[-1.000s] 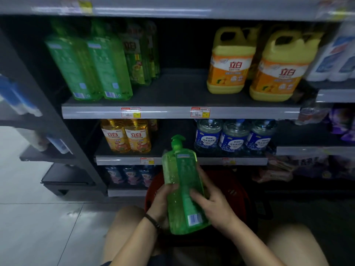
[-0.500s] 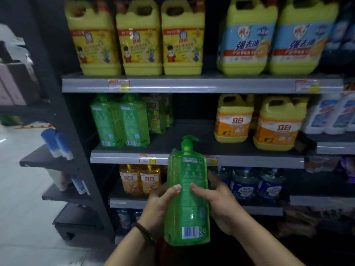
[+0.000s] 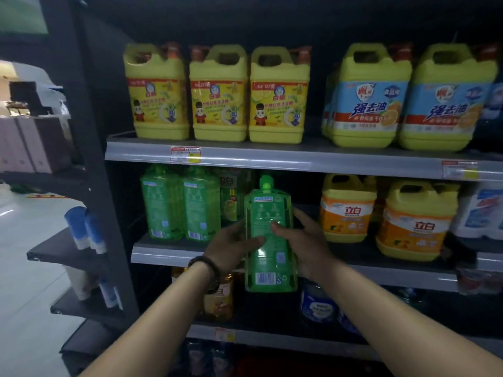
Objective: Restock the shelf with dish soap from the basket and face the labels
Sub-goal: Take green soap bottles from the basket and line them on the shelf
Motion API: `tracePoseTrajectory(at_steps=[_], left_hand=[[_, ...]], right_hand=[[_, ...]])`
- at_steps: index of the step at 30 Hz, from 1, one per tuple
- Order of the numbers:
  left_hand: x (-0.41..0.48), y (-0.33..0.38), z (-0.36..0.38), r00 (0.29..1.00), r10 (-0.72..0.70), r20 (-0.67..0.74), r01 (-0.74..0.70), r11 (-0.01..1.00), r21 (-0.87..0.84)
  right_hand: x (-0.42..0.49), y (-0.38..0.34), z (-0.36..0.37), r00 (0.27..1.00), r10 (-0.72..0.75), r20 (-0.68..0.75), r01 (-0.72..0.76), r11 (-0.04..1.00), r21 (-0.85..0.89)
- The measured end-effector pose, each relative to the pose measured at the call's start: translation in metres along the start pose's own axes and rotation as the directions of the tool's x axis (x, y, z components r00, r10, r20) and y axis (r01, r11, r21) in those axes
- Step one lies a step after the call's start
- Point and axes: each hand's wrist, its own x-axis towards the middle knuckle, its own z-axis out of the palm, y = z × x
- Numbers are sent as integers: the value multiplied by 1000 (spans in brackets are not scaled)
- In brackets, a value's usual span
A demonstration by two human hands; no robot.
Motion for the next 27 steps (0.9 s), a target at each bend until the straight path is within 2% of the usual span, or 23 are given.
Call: tracePoseTrajectory(at_steps=[4,9,15,19,21,25,27], left_hand=[[38,3,-15,996,67,-52,-68,998,-12],[81,-10,-25,995,58,-82,-58,998,4],[145,-55,-51,972,95,-213,-51,978,200],[126,-47,-39,930,193,-312,-75,933,353],[121,-55,-30,911,197,-363,-31,910,414],[115,-78,-16,932,119,-342,63,877,476],[113,-86,-16,928,127,-351,67,868,491]], right_hand=[[43,2,1,999,-32,38,35,996,-77],[86,8,2,998,-53,42,59,987,-147],[121,30,5,988,-112,109,132,972,-196],[137,43,15,976,-156,154,196,933,-302],[146,45,19,971,-178,158,224,910,-349],[157,51,28,966,-211,150,256,864,-433],[161,52,30,967,-209,146,253,856,-451]])
